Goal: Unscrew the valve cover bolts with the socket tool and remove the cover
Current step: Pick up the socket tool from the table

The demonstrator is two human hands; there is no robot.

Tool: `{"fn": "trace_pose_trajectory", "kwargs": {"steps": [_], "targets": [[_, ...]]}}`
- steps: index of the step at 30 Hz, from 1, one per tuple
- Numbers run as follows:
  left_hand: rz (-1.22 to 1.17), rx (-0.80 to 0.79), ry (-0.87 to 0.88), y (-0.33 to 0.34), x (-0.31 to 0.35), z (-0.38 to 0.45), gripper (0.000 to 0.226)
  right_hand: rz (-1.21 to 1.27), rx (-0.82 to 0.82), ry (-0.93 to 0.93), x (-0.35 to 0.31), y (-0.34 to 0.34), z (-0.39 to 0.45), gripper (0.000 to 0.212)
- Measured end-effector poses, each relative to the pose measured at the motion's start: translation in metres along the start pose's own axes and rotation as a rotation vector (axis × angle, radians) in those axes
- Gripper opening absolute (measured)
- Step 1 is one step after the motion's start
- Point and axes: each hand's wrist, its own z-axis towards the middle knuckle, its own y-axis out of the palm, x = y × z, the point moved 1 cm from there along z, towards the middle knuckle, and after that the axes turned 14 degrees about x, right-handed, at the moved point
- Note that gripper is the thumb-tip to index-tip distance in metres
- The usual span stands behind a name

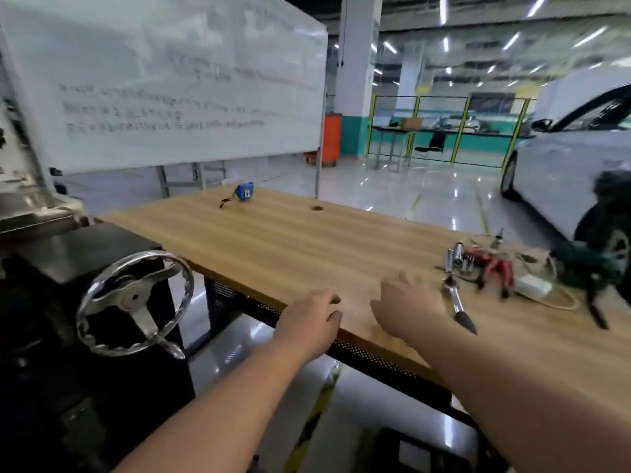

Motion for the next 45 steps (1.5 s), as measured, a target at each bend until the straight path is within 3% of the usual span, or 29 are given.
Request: {"fn": "trace_pose_trajectory", "kwargs": {"steps": [6, 12, 15, 17, 19, 23, 28, 32, 35, 40, 43, 45], "targets": [[0.05, -0.067, 0.025, 0.016, 0.005, 0.004, 0.041, -0.058, -0.103, 0.015, 0.017, 0.012, -0.004, 0.033], [0.06, -0.097, 0.006, 0.007, -0.01, 0.005, 0.042, 0.122, -0.081, 0.146, 0.006, 0.027, 0.002, 0.069], [-0.004, -0.092, -0.048, 0.001, -0.017, 0.007, 0.044, 0.333, -0.043, 0.225, -0.004, 0.021, 0.0, 0.051], [-0.056, -0.063, -0.073, -0.005, -0.02, 0.007, 0.049, 0.402, 0.017, 0.163, -0.021, 0.009, -0.005, 0.037], [0.011, 0.055, -0.032, -0.016, -0.023, 0.007, 0.06, 0.558, 0.108, 0.09, -0.042, -0.009, -0.011, 0.026], [0.375, 0.41, 0.126, -0.066, -0.032, 0.007, 0.076, 0.872, 0.271, -0.143, -0.089, -0.059, -0.015, 0.017], [0.37, 0.771, 0.125, -0.16, -0.057, -0.004, 0.031, 1.244, 0.312, -0.234, -0.151, -0.122, -0.012, 0.023], [0.42, 0.92, 0.054, -0.223, -0.081, -0.036, 0.037, 1.373, 0.291, -0.333, -0.196, -0.151, -0.02, 0.023], [0.564, 0.942, -0.016, -0.261, -0.101, -0.064, 0.048, 1.422, 0.233, -0.489, -0.237, -0.165, -0.038, 0.027], [0.737, 0.942, 0.008, -0.327, -0.124, -0.11, 0.037, 1.457, 0.098, -0.667, -0.294, -0.187, -0.066, 0.028], [0.814, 0.815, -0.011, -0.362, -0.135, -0.129, 0.03, 1.543, 0.047, -0.744, -0.314, -0.2, -0.08, 0.017], [0.819, 0.716, 0.025, -0.377, -0.137, -0.135, 0.029, 1.664, 0.017, -0.744, -0.325, -0.211, -0.086, 0.025]]}}
